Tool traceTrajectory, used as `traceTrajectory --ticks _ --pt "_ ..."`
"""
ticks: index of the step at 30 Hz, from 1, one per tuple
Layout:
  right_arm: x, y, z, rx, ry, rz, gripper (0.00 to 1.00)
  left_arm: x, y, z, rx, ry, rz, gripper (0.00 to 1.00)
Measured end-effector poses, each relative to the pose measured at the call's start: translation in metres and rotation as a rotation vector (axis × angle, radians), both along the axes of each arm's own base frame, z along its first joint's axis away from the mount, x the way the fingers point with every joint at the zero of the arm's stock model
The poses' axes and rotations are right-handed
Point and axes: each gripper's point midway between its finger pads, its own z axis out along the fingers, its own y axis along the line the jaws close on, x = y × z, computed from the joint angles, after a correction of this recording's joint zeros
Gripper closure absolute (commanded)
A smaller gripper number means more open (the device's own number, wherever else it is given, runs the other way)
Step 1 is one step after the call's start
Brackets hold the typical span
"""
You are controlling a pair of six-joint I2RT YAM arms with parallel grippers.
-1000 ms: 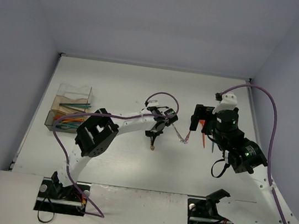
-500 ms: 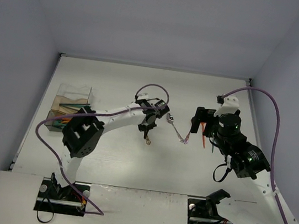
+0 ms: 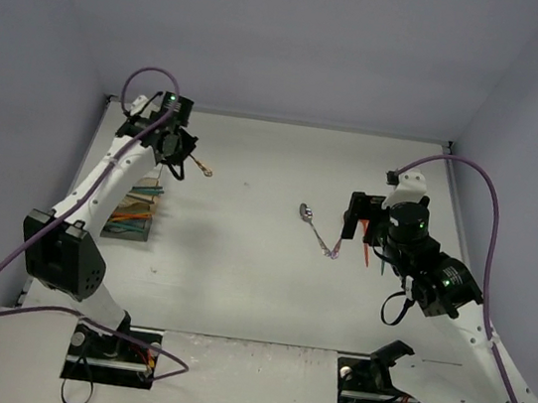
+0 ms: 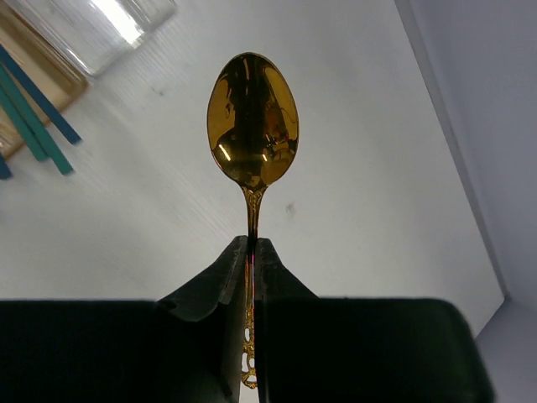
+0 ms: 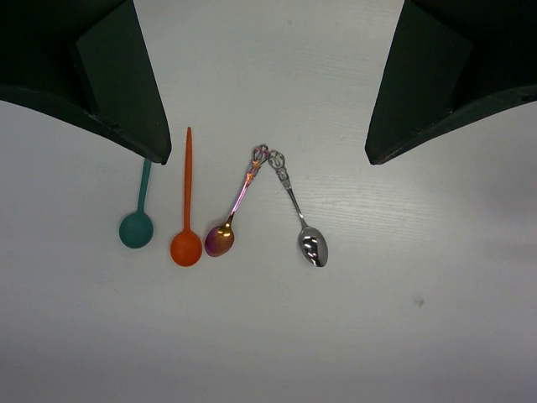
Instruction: Sort the eating utensils into containers
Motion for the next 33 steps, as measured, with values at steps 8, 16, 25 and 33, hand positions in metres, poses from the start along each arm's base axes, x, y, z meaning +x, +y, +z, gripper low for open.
traceTrajectory --ticks 8,16,25,33 --pt "0.002 -0.002 -0.004 -0.024 0.010 -0.006 0.00 0.020 0.067 -0.034 -0.089 0.104 0.141 1.00" --pt "0.003 -0.005 -0.004 -0.041 0.004 -0.017 0.00 0.029 0.090 -0.070 -0.215 0.201 0.198 1.00" --pt "0.004 -0.007 -0.003 -0.056 0.000 -0.022 0.00 0.031 0.137 -0.102 -0.279 0.265 0.303 1.00" --pt "0.006 -0.007 -0.007 -0.072 0.012 -0.023 0.00 0.045 0.152 -0.121 -0.322 0.290 0.320 0.97"
